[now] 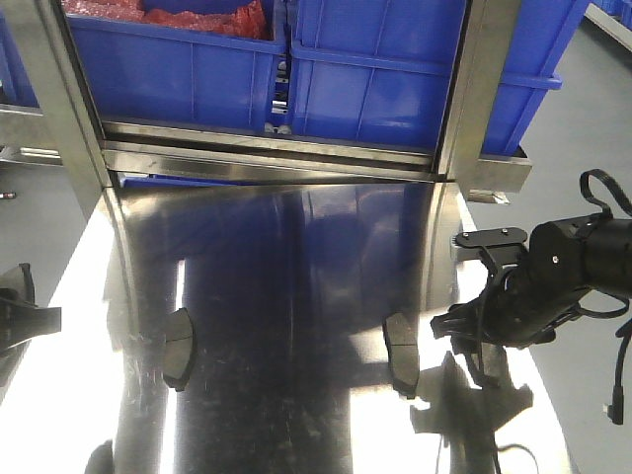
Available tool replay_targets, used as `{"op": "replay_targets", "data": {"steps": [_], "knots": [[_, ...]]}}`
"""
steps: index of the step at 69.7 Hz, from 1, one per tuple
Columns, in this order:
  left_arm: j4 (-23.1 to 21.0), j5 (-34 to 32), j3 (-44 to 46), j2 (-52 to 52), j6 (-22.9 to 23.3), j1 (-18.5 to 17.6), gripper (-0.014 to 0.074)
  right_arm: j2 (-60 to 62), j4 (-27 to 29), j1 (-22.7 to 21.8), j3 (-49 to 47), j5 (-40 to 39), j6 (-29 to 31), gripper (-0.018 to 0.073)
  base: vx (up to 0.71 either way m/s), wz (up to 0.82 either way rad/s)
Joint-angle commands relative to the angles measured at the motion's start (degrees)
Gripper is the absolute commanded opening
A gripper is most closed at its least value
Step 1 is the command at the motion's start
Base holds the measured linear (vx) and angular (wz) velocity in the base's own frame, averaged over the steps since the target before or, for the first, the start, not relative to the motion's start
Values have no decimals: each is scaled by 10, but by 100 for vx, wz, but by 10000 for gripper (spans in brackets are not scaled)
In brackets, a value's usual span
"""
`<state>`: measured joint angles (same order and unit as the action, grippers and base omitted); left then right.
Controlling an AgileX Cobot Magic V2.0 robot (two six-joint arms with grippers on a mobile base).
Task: Move and align brake pads A on conveyor
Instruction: 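Lower the right gripper onto the brake pad nearest it and close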
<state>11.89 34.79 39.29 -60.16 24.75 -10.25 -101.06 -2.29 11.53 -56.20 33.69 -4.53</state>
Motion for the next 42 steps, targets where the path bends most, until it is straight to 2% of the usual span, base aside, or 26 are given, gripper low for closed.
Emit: {"op": "replay_targets", "data": {"steps": [1, 25, 42], "knots": [[4, -36, 15, 11, 2, -4, 132, 22, -3, -1, -16, -12, 8, 468, 0, 0], [4, -36, 15, 11, 2, -4, 132, 10, 11, -1, -16, -18, 8, 447, 0, 0], [4, -36, 15, 11, 2, -4, 132, 10, 11, -1, -16, -13, 9, 286, 0, 0]]}}
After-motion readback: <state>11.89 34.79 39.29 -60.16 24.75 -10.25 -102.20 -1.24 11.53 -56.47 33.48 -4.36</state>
